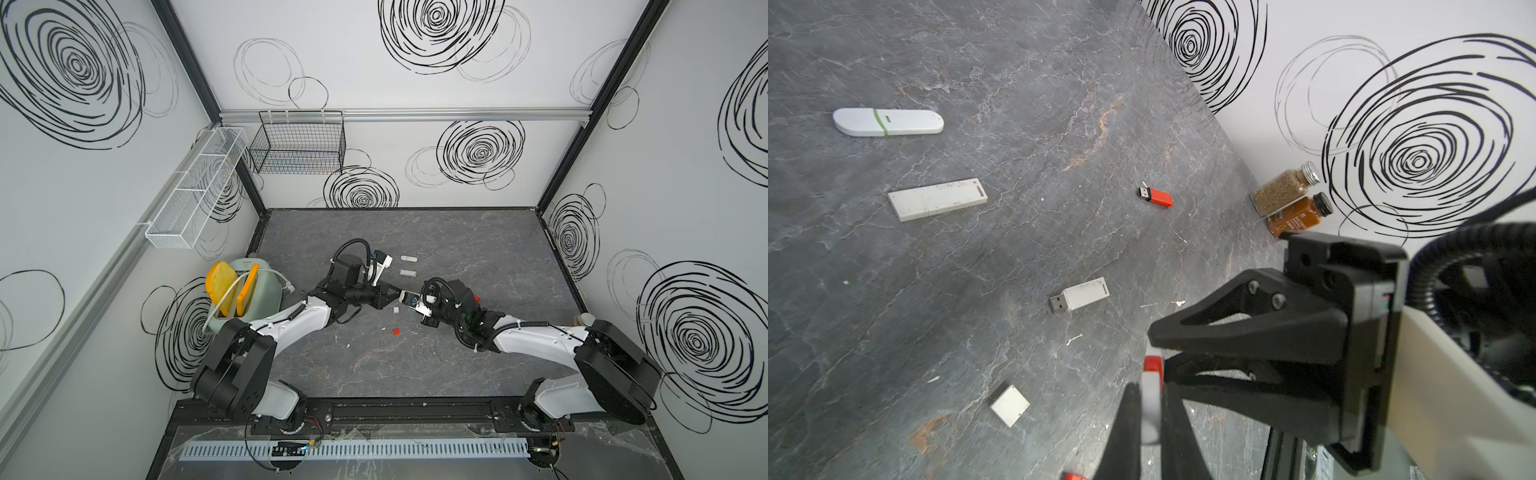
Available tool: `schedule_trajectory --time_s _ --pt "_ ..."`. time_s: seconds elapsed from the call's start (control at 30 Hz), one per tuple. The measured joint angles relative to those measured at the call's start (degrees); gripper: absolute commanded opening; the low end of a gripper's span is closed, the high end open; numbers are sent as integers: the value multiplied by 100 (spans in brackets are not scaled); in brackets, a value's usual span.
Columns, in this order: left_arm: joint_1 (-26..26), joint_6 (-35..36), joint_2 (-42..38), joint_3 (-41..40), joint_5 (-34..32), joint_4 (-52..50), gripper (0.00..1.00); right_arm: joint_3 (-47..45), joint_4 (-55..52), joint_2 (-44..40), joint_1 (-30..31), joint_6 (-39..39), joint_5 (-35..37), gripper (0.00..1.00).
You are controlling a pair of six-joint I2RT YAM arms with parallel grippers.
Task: Close the usb drive cover
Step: Close the cover of the USB drive.
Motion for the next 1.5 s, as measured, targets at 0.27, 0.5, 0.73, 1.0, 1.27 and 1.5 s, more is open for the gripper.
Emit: schedule_trajectory --time_s 0.27,0.5,0.73,1.0,1.27,1.5 --pt "-9 -9 0 -2 0 66 0 0 57 -4 -2 229 -79 5" --pt "-11 -26 -2 -24 -20 216 0 2 208 35 2 544 -90 5" --pt "-22 -48 -2 -94 -98 229 0 17 260 142 188 472 214 5" --pt "-42 -192 0 -109 -177 372 0 24 407 177 232 542 415 5" --pt "-92 -201 0 -120 -376 769 0 129 496 177 -85 1086 -116 5" --pt "-107 -201 90 -118 -356 765 0 216 282 186 149 726 378 5"
